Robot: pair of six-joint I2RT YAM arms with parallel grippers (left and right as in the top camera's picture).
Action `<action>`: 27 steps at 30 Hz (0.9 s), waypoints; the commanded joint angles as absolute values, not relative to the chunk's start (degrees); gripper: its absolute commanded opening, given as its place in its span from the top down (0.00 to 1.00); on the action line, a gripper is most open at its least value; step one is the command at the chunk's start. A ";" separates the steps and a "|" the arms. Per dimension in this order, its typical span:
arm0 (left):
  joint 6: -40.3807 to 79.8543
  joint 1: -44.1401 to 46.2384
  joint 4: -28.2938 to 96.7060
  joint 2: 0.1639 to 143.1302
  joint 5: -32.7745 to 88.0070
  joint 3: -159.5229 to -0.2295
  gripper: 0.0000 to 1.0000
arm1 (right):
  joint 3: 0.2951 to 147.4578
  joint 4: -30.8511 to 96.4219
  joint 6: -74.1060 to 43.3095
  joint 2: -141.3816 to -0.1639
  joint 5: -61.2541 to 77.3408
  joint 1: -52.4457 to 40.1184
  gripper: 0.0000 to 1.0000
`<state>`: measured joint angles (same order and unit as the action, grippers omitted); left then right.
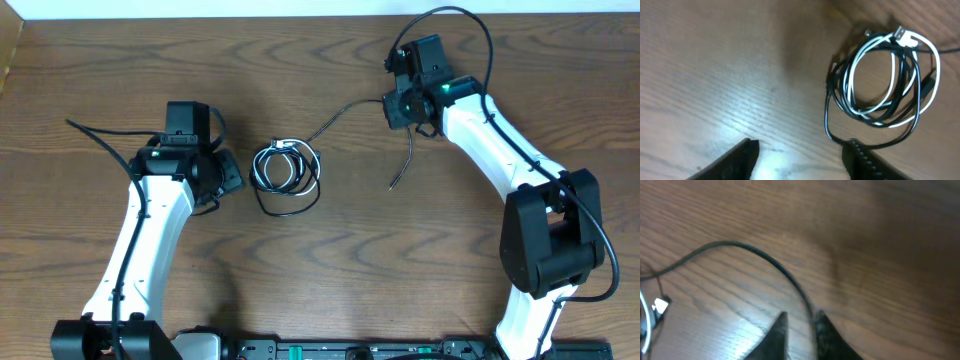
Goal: Untangle cables
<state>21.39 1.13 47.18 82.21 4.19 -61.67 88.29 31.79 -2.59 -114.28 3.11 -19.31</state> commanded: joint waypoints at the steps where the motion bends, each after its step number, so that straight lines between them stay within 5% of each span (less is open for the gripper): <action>1: 21.74 0.78 48.31 82.30 4.10 -62.11 0.12 | 88.82 30.50 -3.18 -114.78 2.11 -19.22 0.60; 2: 21.69 0.78 48.53 82.30 4.08 -62.11 0.01 | 88.82 30.37 -3.20 -114.78 2.11 -19.29 0.53; 6: 21.67 0.78 48.60 82.30 4.03 -62.11 0.01 | 88.82 30.68 -3.18 -114.78 2.09 -19.68 0.05; 7: 21.67 0.78 48.60 82.30 4.03 -62.11 0.01 | 88.82 30.85 -3.18 -114.78 2.09 -19.84 0.01; 27: 21.67 0.78 48.60 82.30 4.05 -62.11 0.00 | 88.82 31.70 -3.16 -114.78 2.07 -20.03 0.01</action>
<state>21.41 1.13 48.25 82.19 4.23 -61.67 88.29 31.68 -2.83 -114.28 2.55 -19.75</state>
